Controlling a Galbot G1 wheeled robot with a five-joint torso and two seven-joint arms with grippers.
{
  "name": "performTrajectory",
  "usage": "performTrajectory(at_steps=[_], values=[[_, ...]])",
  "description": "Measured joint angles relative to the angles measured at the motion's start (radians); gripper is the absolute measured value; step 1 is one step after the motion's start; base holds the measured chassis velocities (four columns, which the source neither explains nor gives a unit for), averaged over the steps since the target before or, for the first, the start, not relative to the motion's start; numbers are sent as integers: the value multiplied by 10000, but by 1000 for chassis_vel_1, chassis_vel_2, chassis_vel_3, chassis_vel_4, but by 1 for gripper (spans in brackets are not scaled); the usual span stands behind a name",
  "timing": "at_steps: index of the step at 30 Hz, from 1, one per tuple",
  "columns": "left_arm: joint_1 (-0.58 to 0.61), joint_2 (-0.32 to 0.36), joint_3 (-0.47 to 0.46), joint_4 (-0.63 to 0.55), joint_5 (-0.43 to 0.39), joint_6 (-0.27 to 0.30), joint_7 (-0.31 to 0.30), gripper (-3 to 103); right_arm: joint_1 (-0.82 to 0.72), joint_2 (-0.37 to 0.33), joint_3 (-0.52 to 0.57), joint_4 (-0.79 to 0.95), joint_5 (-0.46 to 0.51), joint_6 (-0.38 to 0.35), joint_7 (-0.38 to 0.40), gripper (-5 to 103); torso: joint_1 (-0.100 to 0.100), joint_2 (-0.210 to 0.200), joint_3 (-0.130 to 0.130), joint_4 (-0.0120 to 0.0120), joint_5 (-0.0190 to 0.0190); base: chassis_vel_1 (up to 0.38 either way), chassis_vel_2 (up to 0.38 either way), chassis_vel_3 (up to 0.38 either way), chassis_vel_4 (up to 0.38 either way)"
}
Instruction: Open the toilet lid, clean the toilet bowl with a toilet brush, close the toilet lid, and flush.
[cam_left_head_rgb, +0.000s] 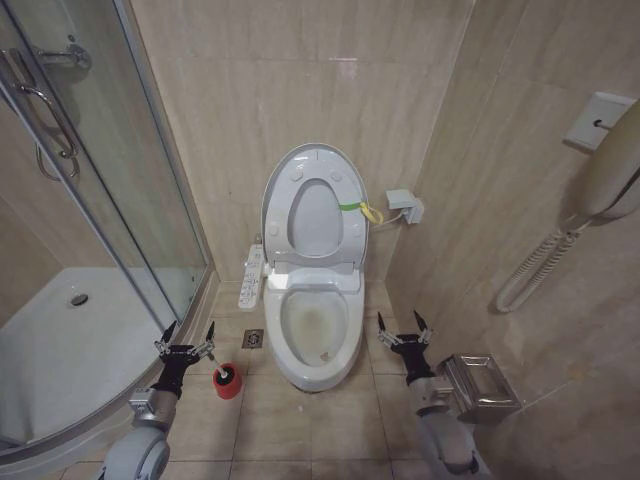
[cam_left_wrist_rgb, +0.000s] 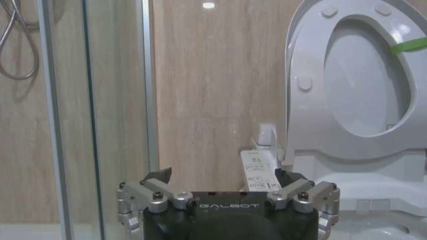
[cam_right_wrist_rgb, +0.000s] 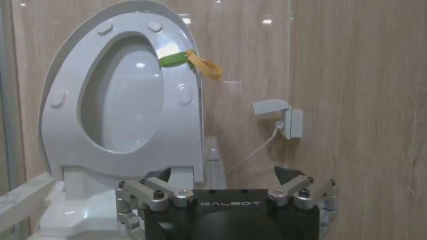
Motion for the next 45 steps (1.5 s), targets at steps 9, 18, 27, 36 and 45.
performTrajectory(at_steps=[9, 18, 27, 36, 45], values=[[0, 0, 0, 0, 0, 0, 0, 100, -139, 29, 219, 229, -289, 49, 349, 100, 0, 0, 0, 0, 0, 0, 0, 0, 0], [1, 0, 0, 0, 0, 0, 0, 100, -277, 71, 239, 590, -257, 24, 537, 100, 0, 0, 0, 0, 0, 0, 0, 0, 0], [0, 0, 0, 0, 0, 0, 0, 100, -213, -27, 233, 681, -91, -34, 536, 100, 0, 0, 0, 0, 1, 0, 0, 0, 0], [0, 0, 0, 0, 0, 0, 0, 100, -238, -9, 256, 700, -17, 35, 389, 100, 0, 0, 0, 0, 1, 0, 0, 0, 0], [1, 0, 0, 0, 0, 0, 0, 100, -250, -3, 265, 703, -8, 37, 358, 100, 0, 0, 0, 0, 0, 0, 0, 0, 0]])
